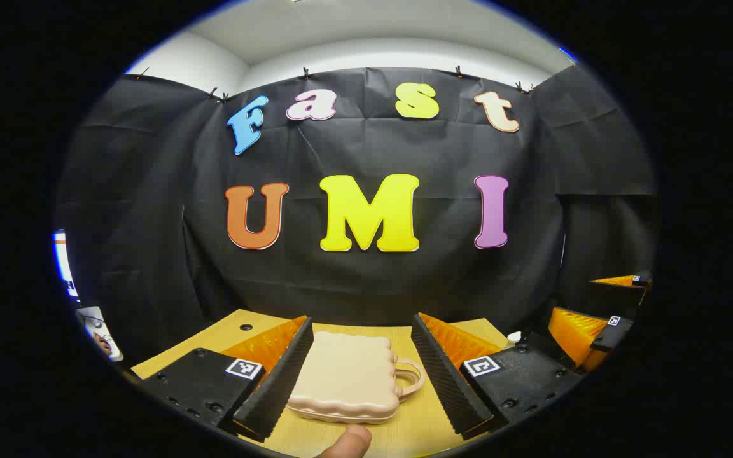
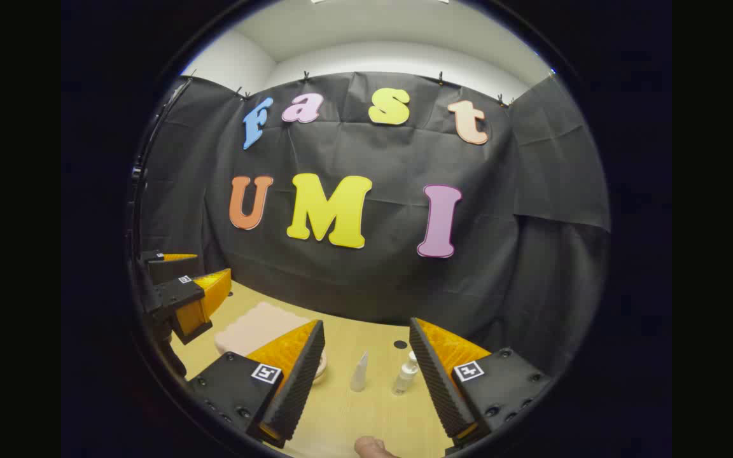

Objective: First open the suitcase, pack the skin care products into it, and then close the suitcase.

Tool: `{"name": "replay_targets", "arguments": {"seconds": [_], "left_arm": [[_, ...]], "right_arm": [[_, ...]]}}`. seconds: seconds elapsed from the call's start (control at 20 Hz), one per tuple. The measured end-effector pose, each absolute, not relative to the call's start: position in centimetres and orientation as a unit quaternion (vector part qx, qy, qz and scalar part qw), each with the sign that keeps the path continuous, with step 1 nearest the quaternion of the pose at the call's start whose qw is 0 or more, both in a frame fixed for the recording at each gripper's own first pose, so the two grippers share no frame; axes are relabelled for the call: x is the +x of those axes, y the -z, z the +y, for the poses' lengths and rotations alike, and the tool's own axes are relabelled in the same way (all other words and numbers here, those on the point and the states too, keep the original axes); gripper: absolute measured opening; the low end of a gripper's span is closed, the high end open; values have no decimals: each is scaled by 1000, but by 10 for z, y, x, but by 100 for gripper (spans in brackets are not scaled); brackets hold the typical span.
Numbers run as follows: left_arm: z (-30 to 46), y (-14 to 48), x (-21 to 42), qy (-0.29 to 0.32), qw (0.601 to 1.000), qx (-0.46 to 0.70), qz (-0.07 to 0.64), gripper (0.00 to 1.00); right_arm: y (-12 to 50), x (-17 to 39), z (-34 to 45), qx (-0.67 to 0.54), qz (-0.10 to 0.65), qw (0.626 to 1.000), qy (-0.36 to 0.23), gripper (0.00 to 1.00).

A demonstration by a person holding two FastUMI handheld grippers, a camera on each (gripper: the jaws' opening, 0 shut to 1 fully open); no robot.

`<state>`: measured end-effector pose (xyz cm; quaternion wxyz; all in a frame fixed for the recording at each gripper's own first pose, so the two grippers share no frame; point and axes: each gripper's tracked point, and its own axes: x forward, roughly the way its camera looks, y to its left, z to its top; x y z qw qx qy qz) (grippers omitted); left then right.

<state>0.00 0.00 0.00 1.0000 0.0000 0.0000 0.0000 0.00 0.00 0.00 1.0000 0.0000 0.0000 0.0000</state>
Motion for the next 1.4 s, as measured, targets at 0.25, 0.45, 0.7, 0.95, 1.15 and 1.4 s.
{"name": "replay_targets", "arguments": {"seconds": [0.25,0.45,0.7,0.95,1.15,1.4], "left_arm": [[5,3,0,0,1000,4,0,99],[11,10,2,-6,1000,1,9,99],[12,17,6,-10,1000,-6,19,99],[-1,27,12,9,1000,6,17,99],[-20,48,26,32,999,16,32,99],[-35,86,58,41,995,82,47,99]], "right_arm": [[3,0,1,-3,4,1000,7,80],[3,0,4,-5,5,1000,5,80],[4,1,5,-14,5,1000,4,80],[7,2,-4,-17,8,1000,10,80],[7,7,-37,-12,3,999,36,79],[13,16,-94,11,-5,996,86,79]]}}
